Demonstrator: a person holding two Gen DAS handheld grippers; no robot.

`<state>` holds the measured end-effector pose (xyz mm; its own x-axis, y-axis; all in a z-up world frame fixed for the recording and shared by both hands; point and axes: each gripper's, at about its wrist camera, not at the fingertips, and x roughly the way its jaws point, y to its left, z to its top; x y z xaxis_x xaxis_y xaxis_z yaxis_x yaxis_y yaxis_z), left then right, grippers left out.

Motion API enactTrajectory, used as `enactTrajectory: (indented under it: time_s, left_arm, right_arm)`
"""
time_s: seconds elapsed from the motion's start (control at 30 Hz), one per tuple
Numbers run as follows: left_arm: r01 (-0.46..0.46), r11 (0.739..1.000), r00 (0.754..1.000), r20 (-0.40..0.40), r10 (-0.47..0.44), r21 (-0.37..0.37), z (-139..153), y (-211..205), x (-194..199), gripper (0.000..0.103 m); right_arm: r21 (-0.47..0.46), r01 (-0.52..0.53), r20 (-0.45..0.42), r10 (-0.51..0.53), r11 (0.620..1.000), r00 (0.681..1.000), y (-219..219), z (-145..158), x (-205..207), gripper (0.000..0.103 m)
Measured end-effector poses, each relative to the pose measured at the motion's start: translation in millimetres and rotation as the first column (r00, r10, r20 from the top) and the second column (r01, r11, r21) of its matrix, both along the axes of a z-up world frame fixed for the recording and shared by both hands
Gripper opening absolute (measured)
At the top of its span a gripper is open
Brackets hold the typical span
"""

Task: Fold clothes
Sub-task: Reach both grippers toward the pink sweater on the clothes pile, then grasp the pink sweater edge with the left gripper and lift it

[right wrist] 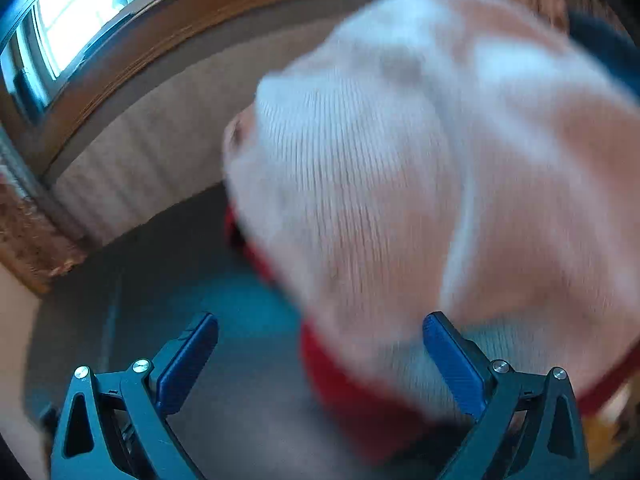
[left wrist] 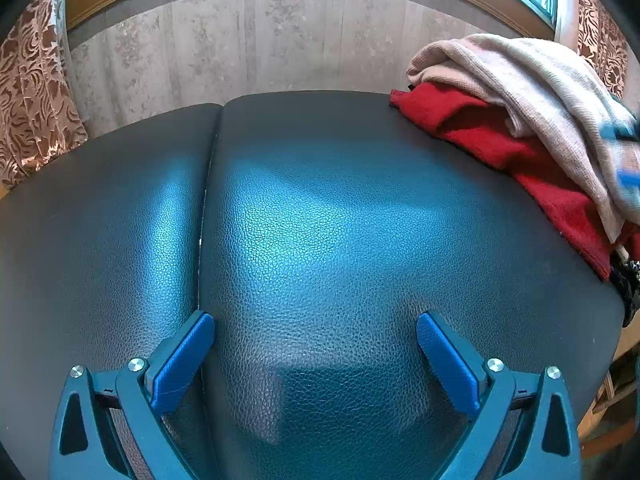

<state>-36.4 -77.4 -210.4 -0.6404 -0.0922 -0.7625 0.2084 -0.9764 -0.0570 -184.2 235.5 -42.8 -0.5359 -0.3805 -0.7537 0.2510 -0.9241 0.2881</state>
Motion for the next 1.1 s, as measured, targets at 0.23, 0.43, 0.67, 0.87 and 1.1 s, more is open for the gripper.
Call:
enactTrajectory:
  time_s: [0.23,0.43,0.67,0.87,1.1]
  left_arm:
    - [-0.005,1.000,0.998,0.058,0.004,0.022,7,-4,-5,0.097]
    - [0.119,0.984,0.993,-0.015,-0.118,0.130,62,19,-45,0.076]
    - [0.208,0.921,0.978,-0.081,-0.192,0.329,109,48,-131,0.076]
    - [0.200,0.862,0.980,-0.102,-0.172,0.466,120,68,-197,0.076]
    - [0.113,0.802,0.993,-0.033,-0.116,0.587,105,63,-260,0.073]
  right_arm:
    - [-0.158,-0.015,0.099,0.030,0.987,0.995,9,-50,85,0.103]
    - [-0.093,-0.002,0.067,0.009,0.996,0.998,8,-69,108,0.103]
    - [-0.013,-0.012,0.008,0.012,1.000,1.000,-3,-82,110,0.103]
    - [0.033,0.009,-0.072,-0.007,0.999,0.997,0,-89,121,0.103]
    - [-0.019,0.063,-0.154,-0.065,0.998,0.986,15,-87,114,0.103]
